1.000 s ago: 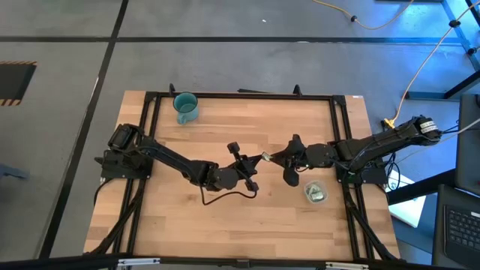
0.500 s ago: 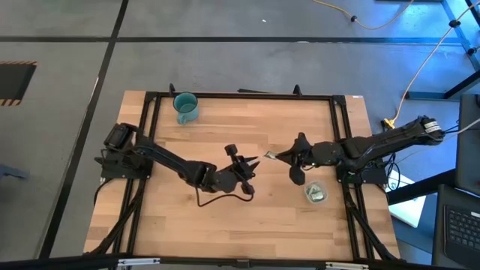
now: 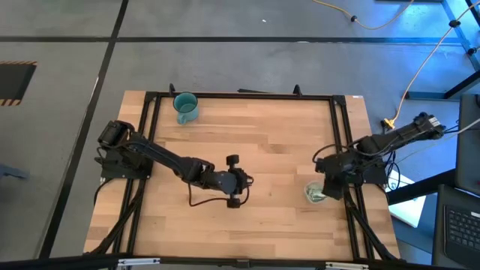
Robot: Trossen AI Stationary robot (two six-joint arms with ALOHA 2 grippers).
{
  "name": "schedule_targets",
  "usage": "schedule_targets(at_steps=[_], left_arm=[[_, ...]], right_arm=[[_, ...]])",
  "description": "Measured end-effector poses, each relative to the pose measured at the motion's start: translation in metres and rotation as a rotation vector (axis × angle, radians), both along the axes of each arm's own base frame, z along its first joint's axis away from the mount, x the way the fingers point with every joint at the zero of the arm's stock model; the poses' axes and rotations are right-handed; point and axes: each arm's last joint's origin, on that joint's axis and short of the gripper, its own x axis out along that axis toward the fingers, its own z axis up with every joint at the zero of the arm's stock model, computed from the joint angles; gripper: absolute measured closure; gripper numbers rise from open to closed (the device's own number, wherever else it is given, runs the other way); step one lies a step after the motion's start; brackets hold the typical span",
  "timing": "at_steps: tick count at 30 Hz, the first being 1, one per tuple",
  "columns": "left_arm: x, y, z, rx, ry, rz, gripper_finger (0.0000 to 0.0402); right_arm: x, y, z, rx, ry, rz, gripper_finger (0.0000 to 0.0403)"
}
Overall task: Pick and place items into bin
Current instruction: Put the green stevia packet into the transparent bin
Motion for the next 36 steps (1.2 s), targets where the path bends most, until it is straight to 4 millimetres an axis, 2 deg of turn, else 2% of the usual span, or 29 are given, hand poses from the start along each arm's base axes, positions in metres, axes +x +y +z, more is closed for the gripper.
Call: schedule_targets(at_steps=[3, 10, 18, 27, 36], left_arm=[[0.000, -0.001, 0.000, -0.019, -0.003, -0.004, 0.0311], [0.000, 0.002, -0.001, -0.026, 0.006, 0.010, 0.0318], [-0.002, 0.002, -0.003, -0.036, 0.038, 0.015, 0.0320], [-0.003, 0.002, -0.004, -0.036, 0.053, 0.017, 0.0323], [-0.003, 0.003, -0.005, -0.034, 0.058, 0.017, 0.0324]], right_arm=[[-0.001, 0.006, -0.001, -0.004, 0.017, 0.016, 0.0402], [0.008, 0.010, -0.012, -0.140, 0.044, -0.021, 0.0402], [0.019, 0.015, -0.034, -0.237, 0.226, -0.013, 0.0403], [0.033, 0.021, -0.056, -0.327, 0.344, -0.009, 0.0403], [0.037, 0.023, -0.064, -0.349, 0.380, -0.003, 0.0398]])
